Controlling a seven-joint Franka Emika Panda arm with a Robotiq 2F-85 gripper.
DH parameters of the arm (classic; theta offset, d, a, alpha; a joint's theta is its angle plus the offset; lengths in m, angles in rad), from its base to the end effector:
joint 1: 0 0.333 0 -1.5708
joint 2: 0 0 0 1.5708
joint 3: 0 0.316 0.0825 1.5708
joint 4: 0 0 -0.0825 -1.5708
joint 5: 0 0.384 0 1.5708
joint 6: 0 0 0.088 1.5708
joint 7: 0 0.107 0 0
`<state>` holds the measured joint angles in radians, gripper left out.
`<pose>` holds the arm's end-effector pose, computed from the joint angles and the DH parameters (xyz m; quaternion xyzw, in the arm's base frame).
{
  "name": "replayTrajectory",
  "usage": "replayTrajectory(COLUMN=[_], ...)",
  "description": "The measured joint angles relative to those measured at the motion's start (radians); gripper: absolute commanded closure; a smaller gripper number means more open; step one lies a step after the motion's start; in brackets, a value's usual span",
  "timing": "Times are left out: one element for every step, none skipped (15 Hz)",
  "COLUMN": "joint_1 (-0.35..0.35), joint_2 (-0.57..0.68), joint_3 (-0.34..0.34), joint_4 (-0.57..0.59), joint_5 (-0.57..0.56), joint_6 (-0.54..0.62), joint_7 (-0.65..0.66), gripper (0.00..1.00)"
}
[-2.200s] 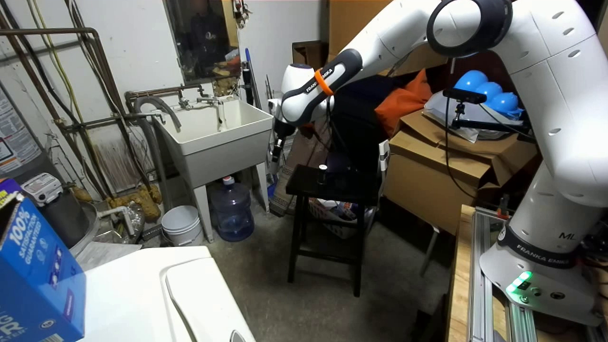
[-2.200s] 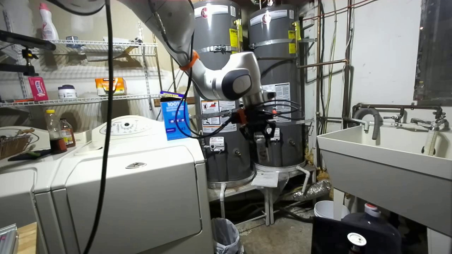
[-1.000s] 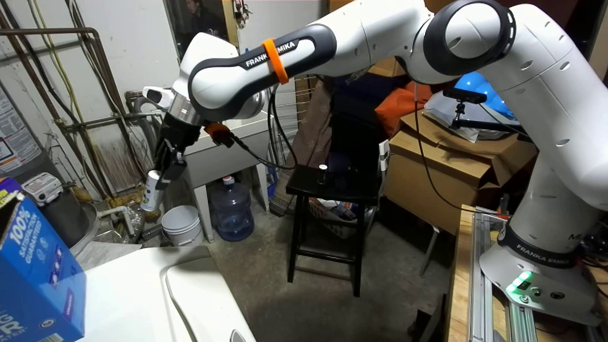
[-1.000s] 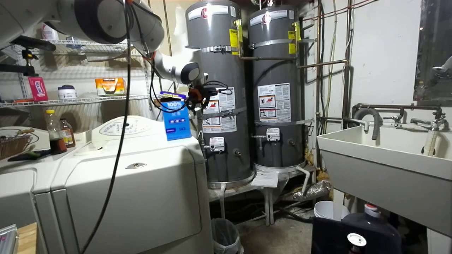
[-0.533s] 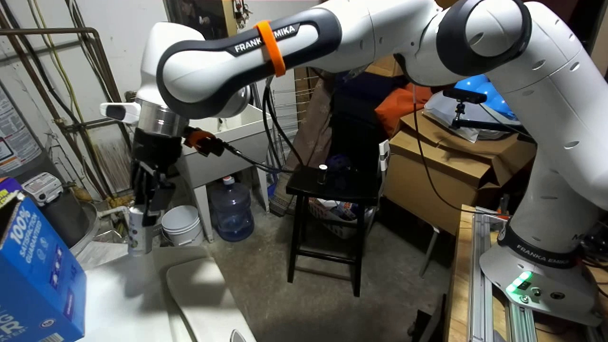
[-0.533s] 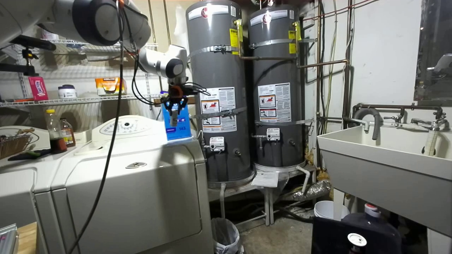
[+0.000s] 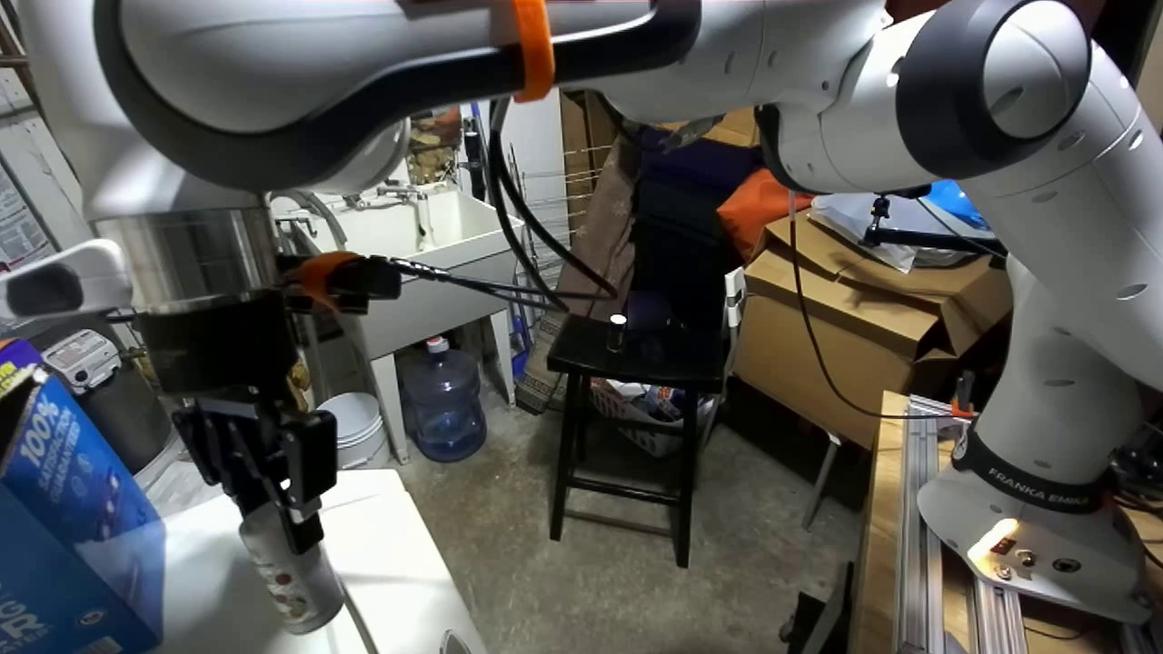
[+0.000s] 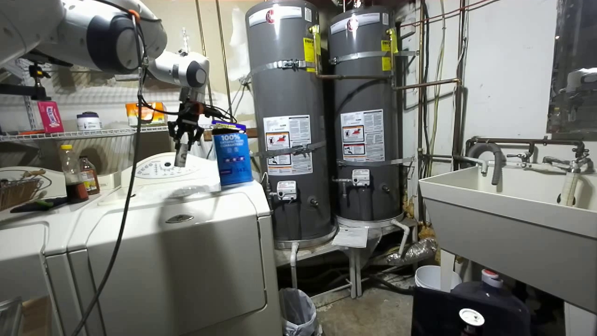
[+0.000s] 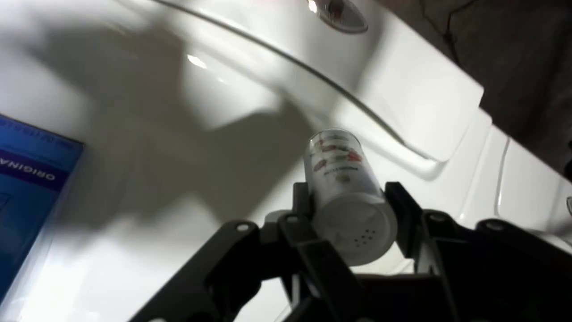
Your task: Put the bottle on top of the washer
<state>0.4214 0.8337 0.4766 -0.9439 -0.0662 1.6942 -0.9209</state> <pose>0.5750 0.4941 0.4101 -0.6573 -0.7404 -0.0004 0.1405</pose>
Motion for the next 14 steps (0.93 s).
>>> replayTrajectory(joint_1=[0.029,0.057,0.086,0.108,0.122,0.129,0.129,0.13,0.134,0.145,0.164,0.19,0.218,0.245], joint_2=[0.021,0.043,0.061,0.075,0.084,0.088,0.089,0.09,0.091,0.093,0.097,0.104,0.111,0.123], joint_3=[-0.021,-0.044,-0.075,-0.102,-0.117,-0.124,-0.125,-0.126,-0.131,-0.138,-0.153,-0.176,-0.197,-0.214], joint_4=[0.038,0.071,0.095,0.112,0.122,0.128,0.129,0.129,0.129,0.13,0.133,0.139,0.142,0.151], joint_5=[-0.046,-0.094,-0.118,-0.125,-0.127,-0.129,-0.129,-0.129,-0.13,-0.133,-0.135,-0.136,-0.14,-0.154], joint_6=[-0.03,-0.035,-0.013,0.009,0.02,0.024,0.024,0.023,0.021,0.019,0.014,0.008,0.002,-0.011], joint_7=[0.0,-0.005,-0.024,-0.039,-0.045,-0.049,-0.05,-0.032,-0.008,0.016,0.033,0.049,0.065,0.081], gripper=[0.8,0.55,0.55,0.55,0.8,0.8,0.8,0.8,0.8,0.8,0.8,0.8,0.8,0.8])
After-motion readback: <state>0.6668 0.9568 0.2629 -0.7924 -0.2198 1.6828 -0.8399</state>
